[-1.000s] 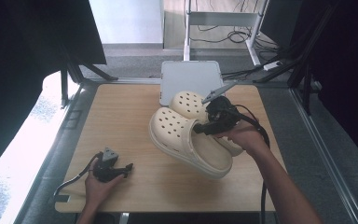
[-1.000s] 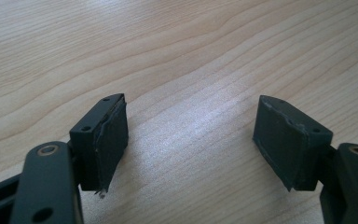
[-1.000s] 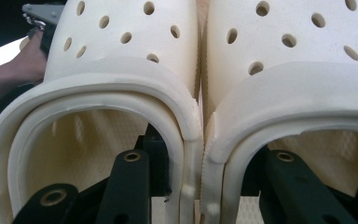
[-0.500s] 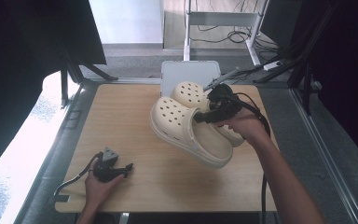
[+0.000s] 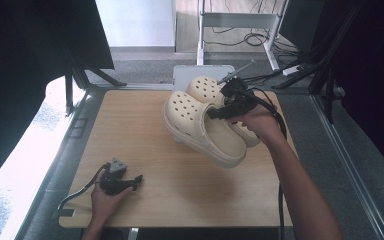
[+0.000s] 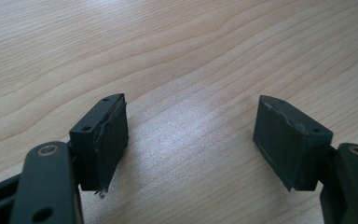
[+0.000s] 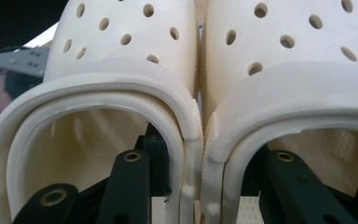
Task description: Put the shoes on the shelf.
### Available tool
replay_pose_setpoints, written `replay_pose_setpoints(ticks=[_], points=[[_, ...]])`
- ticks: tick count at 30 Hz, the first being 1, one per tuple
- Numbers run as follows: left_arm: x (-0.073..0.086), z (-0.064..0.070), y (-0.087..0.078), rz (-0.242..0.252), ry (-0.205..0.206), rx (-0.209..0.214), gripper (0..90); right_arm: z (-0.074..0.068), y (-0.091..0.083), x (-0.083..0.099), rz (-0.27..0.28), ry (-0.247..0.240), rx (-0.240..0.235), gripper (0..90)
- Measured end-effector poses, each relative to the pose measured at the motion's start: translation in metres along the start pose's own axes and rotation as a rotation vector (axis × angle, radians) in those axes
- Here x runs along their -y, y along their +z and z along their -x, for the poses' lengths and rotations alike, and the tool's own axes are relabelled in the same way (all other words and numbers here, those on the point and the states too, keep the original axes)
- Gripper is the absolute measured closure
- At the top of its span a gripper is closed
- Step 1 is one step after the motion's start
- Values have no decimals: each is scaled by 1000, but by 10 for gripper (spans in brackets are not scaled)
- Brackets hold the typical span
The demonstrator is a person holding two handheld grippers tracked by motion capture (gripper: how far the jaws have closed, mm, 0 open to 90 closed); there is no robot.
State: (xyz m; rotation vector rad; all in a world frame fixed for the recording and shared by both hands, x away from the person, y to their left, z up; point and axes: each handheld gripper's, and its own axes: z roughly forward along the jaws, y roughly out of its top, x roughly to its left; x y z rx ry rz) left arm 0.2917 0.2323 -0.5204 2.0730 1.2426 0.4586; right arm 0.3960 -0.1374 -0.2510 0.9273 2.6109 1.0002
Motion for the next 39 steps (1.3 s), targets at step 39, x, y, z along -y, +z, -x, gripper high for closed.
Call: replay_pose_setpoints(ticks=[39], points=[[0, -1, 0, 3, 3, 5, 265, 43, 23, -46, -9, 107, 71, 654]])
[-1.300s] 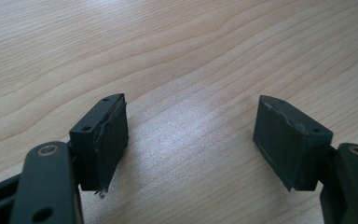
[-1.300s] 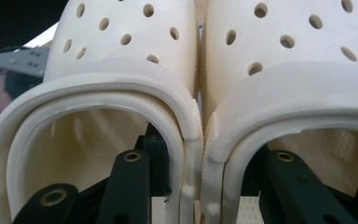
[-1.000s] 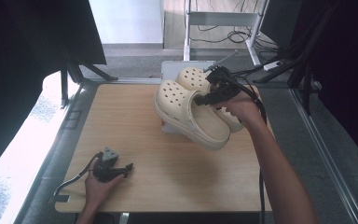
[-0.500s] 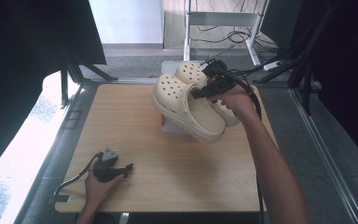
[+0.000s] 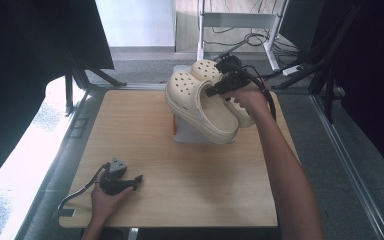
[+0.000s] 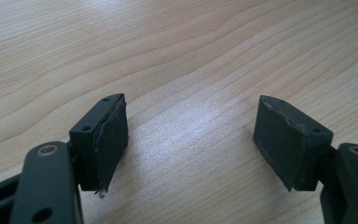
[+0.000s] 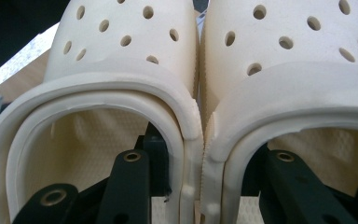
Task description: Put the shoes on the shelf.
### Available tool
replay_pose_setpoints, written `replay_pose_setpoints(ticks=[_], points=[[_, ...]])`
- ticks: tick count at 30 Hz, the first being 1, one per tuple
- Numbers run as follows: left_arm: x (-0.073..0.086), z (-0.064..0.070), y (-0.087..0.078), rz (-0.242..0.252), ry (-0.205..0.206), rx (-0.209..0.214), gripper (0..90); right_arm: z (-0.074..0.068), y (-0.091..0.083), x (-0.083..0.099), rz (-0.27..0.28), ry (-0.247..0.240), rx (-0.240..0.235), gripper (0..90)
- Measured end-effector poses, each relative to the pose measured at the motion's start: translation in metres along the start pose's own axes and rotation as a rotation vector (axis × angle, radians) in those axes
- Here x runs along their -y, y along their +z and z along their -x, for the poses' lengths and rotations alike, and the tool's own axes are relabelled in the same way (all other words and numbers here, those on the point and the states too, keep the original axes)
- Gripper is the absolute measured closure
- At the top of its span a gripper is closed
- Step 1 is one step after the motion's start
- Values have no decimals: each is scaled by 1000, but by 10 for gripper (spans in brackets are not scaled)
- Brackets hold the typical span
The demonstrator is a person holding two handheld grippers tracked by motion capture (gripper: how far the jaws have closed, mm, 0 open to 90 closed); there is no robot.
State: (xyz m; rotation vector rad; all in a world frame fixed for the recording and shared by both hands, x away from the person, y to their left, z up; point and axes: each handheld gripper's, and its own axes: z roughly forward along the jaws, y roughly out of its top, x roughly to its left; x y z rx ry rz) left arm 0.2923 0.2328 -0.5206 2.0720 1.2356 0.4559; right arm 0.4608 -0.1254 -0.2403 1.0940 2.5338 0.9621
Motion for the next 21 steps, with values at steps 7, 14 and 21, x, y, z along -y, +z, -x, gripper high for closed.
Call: replay_pose_setpoints(ticks=[7, 14, 21], points=[[0, -1, 0, 2, -1, 2, 265, 10, 10, -10, -6, 38, 34, 655], [0, -1, 0, -1, -4, 6, 265, 16, 20, -21, -5, 58, 47, 654], [0, 0, 0, 4, -6, 3, 265, 21, 31, -36, 12, 116, 84, 654]])
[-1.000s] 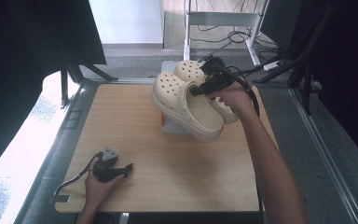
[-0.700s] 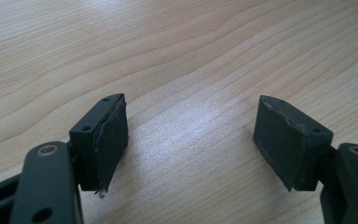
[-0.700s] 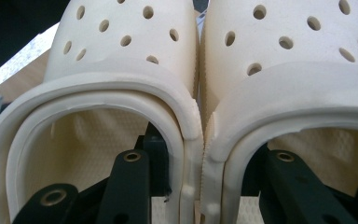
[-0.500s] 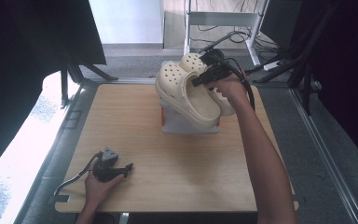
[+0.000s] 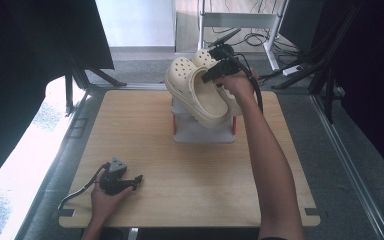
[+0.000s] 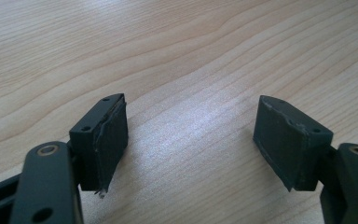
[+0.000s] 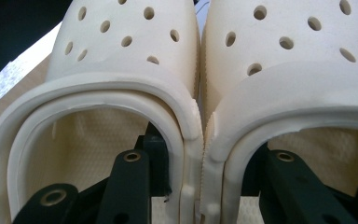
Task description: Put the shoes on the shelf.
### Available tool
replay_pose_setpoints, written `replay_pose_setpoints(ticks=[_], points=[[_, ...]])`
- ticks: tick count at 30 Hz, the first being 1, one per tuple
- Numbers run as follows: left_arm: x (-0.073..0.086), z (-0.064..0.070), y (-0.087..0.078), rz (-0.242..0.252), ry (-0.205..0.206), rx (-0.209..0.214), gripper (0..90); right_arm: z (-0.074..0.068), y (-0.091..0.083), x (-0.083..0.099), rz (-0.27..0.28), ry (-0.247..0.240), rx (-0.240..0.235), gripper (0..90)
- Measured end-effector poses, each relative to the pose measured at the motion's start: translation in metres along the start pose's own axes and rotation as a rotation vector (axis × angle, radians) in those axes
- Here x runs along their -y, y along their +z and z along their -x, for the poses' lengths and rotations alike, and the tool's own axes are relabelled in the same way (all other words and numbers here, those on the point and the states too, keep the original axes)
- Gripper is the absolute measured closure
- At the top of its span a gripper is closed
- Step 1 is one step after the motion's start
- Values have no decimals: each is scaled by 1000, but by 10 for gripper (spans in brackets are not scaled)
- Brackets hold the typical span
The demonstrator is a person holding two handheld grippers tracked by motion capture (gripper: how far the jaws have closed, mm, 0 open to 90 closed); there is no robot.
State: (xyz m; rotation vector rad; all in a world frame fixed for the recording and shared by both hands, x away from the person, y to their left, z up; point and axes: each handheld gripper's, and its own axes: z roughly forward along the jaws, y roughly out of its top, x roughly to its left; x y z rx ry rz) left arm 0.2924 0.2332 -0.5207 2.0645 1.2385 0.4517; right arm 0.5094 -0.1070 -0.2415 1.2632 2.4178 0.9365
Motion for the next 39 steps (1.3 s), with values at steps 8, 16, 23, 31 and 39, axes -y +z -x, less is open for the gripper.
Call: replay_pose_setpoints(ticks=[8, 16, 23, 31, 39], points=[[0, 0, 0, 1, 0, 3, 265, -1, 11, -17, 24, 93, 84, 654], [0, 0, 0, 2, 1, 10, 265, -1, 27, -30, 45, 191, 190, 653], [0, -1, -1, 1, 3, 12, 266, 1, 42, -35, 41, 213, 199, 653], [0, 0, -1, 1, 0, 13, 266, 8, 60, -38, 55, 303, 244, 653], [0, -1, -1, 1, 2, 17, 266, 13, 74, -39, 65, 374, 294, 648]])
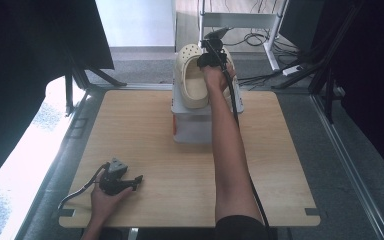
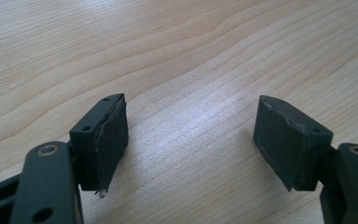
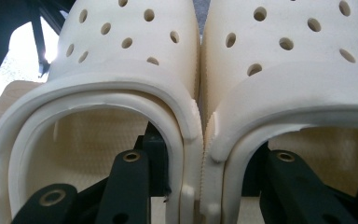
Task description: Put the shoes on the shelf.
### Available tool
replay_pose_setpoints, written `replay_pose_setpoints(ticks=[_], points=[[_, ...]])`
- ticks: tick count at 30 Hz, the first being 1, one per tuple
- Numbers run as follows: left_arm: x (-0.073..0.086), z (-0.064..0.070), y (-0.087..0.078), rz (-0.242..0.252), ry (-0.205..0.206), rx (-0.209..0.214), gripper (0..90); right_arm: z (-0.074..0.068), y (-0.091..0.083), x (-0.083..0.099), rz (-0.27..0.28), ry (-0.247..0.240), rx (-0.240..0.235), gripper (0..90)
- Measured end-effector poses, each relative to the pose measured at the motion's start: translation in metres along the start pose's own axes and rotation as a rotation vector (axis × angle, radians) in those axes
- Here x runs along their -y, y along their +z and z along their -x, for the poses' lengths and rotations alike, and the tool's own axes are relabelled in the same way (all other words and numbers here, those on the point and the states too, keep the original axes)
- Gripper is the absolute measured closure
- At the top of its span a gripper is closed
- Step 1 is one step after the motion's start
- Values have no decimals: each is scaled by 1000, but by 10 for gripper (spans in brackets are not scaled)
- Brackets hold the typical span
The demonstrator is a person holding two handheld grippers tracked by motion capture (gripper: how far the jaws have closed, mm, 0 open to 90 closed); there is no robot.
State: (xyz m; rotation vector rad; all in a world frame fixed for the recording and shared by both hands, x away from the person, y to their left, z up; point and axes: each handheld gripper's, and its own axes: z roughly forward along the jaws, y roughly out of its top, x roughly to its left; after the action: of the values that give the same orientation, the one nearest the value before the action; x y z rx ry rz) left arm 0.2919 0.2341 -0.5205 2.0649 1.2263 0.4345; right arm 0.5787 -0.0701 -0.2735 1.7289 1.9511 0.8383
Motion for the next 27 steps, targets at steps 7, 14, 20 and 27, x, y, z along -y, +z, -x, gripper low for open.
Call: replay_pose_setpoints(ticks=[7, 14, 20, 27], points=[[0, 0, 0, -2, 2, 2, 266, -2, 19, 9, -4, 47, 3, 559], [0, 0, -1, -3, 4, 4, 266, -4, 16, 13, 26, -11, 18, 481], [0, 0, 0, -4, 4, 3, 266, 0, 9, 18, 9, -53, -47, 404], [0, 1, 0, -2, 4, 0, 267, 8, -8, 24, 28, -98, -97, 377]])
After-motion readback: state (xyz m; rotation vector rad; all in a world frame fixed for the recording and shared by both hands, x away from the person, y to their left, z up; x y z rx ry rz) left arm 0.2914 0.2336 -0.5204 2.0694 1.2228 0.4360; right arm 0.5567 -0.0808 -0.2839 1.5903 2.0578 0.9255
